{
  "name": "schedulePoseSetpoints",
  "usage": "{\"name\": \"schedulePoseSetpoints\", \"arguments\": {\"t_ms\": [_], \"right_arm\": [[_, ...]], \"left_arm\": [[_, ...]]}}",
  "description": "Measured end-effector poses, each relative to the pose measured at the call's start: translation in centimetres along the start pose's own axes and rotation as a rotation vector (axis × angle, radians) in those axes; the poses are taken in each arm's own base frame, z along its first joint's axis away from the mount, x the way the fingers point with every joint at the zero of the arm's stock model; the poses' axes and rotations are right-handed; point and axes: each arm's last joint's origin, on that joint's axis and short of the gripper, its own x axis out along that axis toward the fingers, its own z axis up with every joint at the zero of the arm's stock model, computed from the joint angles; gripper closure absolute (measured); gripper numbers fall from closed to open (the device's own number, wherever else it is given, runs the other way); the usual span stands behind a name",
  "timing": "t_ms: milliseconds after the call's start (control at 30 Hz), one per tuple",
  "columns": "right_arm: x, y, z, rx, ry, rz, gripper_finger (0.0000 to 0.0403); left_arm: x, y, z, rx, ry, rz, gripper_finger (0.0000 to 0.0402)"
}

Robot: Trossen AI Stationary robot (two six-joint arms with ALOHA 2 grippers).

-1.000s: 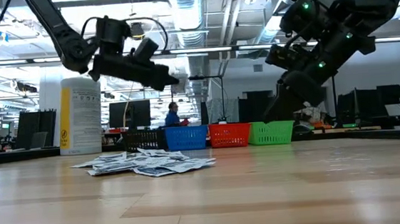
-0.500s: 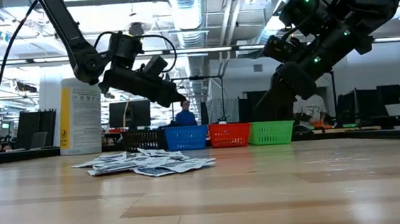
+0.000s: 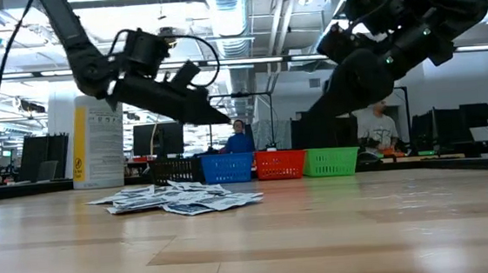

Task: Pick & Place First Aid Supplies
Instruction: Put the gray towelette pack into the blue bin

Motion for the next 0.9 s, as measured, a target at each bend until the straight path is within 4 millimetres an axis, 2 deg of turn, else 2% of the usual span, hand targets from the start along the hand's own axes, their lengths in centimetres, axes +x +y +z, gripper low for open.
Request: {"name": "schedulePoseSetpoints", "arguments": {"t_ms": [200, 400, 500, 633, 767, 900], "right_arm": [[0.4, 1.1, 0.2, -0.067, -0.052, 0.033, 0.0285], [2.3, 2.6, -0.3, -0.175, -0.118, 0.064, 0.0285], [3.4, 3.3, 0.2, -0.204, -0.169, 0.087, 0.0285], [4.9, 4.6, 0.7, -0.228, -0.195, 0.241, 0.0285], [6.3, 5.4, 0.7, -0.245, -0.189, 0.367, 0.0285], [7.8, 5.7, 0.1, -0.263, -0.147, 0.385, 0.0285]], "left_arm": [[-3.6, -3.3, 0.1, -0.087, -0.022, -0.111, 0.0281], [-6.0, -6.2, -0.3, -0.113, -0.025, -0.229, 0.0284], [-6.5, -7.4, -0.3, -0.124, -0.026, -0.276, 0.0284], [-6.8, -8.3, -0.2, -0.141, -0.026, -0.314, 0.0285], [-6.9, -8.7, -0.1, -0.167, -0.029, -0.331, 0.0285], [-7.0, -8.7, -0.1, -0.231, -0.020, -0.332, 0.0285]]}}
